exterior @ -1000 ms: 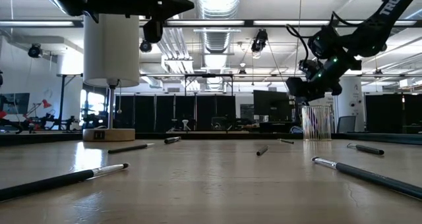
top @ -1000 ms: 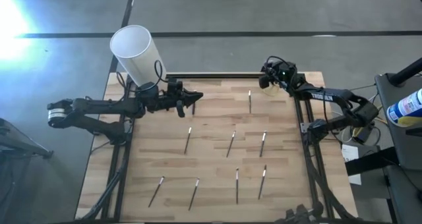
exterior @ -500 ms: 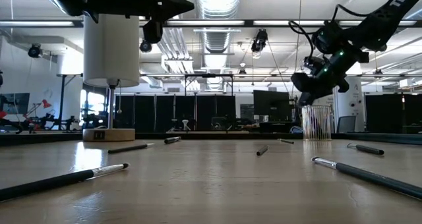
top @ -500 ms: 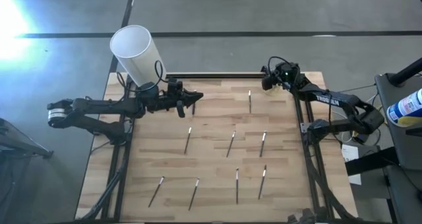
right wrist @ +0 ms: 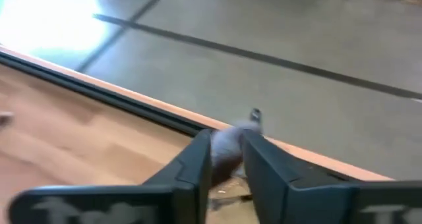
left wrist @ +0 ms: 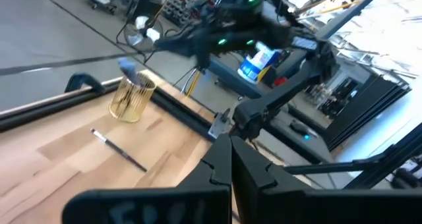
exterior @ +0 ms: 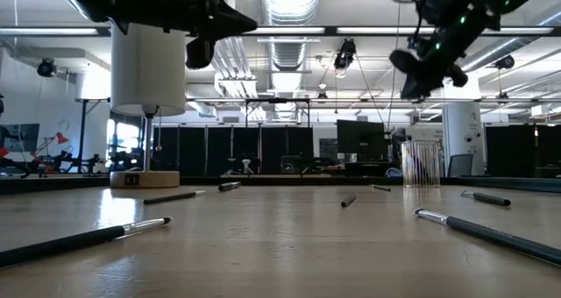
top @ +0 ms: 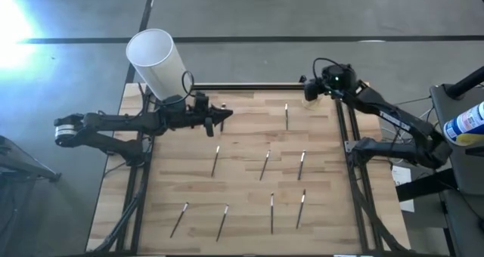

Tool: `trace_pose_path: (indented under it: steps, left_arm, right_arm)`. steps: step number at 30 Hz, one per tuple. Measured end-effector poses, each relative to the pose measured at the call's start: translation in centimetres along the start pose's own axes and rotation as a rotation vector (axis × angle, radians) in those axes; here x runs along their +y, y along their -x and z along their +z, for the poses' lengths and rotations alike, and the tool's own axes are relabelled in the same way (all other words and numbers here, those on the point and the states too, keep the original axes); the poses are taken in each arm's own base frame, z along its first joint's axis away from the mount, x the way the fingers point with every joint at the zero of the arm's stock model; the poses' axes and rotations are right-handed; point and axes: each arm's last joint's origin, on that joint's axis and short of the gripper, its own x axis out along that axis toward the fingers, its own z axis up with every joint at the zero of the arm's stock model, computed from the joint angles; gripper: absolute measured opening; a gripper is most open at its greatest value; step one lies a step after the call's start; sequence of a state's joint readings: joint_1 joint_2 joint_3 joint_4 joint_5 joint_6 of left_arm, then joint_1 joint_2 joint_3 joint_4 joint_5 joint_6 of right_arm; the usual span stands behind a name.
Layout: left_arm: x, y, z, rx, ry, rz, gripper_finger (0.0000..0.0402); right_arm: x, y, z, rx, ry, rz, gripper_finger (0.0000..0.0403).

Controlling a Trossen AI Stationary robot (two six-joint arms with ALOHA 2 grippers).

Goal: Put items in baskets/containers
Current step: Put the eyeshadow brush into the yellow container

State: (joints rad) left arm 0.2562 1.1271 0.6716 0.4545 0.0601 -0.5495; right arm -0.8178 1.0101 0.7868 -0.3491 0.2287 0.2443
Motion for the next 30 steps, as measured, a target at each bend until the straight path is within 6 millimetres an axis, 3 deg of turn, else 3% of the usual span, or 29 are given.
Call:
trace_pose_path:
  steps: [4,10,15,23,30]
  left_arm:
    - [0.5,0.3,-0.8,0.023,-0.009,0.017,0.0000]
    - [1.2,0.7,-1.9,0.041,-0.015,0.032,0.0000]
    - [1.6,1.8,-2.6,-0.004,-0.005,0.004,0.0000]
    - [2.4,4.3,-4.0,-0.021,0.035,-0.002,0.0000]
    - [2.8,6.0,-4.8,-0.031,0.044,-0.008,0.0000]
  right_arm:
    - [1.7,2.4,0.1,-0.015,-0.048,0.094,0.0015]
    - [5.4,5.1,-1.3,0.008,-0.131,0.272,0.0011]
    - [8.5,6.6,-3.8,0.096,-0.189,0.294,0.0011]
    - [11.2,8.1,-9.2,0.438,-0.337,0.162,0.0011]
    - [11.8,6.5,-13.1,0.701,-0.398,-0.122,0.0031]
